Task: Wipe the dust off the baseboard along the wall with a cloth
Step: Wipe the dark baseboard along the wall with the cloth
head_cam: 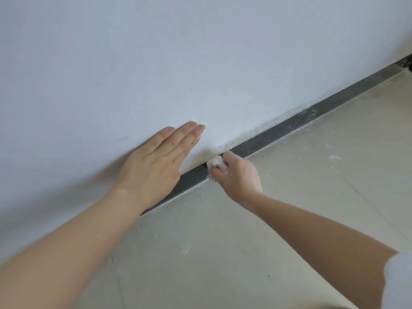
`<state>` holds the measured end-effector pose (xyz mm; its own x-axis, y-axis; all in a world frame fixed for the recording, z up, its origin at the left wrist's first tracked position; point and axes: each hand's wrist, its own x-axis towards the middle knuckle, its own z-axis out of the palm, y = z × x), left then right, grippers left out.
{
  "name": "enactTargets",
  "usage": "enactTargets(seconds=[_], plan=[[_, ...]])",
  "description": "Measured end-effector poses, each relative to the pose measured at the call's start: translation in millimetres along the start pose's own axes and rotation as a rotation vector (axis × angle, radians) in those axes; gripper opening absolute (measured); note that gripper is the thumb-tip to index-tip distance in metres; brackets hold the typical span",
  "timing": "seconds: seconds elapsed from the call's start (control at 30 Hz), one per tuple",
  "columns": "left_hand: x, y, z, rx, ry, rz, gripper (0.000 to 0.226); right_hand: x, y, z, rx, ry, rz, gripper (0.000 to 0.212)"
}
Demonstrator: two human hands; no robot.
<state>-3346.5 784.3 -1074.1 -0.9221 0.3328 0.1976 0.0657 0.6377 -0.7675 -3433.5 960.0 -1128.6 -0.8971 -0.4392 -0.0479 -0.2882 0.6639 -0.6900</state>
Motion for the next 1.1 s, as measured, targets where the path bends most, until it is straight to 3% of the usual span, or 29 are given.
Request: enactTargets(seconds=[0.17,0.33,0.4,0.53,0.6,0.8,1.03,1.1], plan=[[4,0,-4,0.001,-0.034,-0.023,0.068,24,38,-27,0.016,0.071,0.072,0.034],[15,5,-12,-0.050,-0.070,-0.017,0.066,34,79,-42,0.142,0.275,0.282,0.028],[24,9,-14,-0.065,-0.079,-0.011,0.066,27,84,-40,0.194,0.221,0.289,0.028],[47,21,-16,-0.067,-0.059,0.030,0.066,4,64,-18,0.201,-0.061,0.110,0.032],[57,25,-16,-0.043,-0.048,0.058,0.066,3,51,-9,0.193,-0.074,0.010,0.037],[67,23,-8,-0.002,-0.034,0.070,0.066,34,65,-30,0.224,0.079,0.042,0.036],[66,23,-2,0.033,-0.017,0.074,0.066,68,110,-75,0.279,0.396,0.300,0.027],[66,22,0,0.055,-0.017,0.083,0.064,64,114,-76,0.300,0.418,0.315,0.026]])
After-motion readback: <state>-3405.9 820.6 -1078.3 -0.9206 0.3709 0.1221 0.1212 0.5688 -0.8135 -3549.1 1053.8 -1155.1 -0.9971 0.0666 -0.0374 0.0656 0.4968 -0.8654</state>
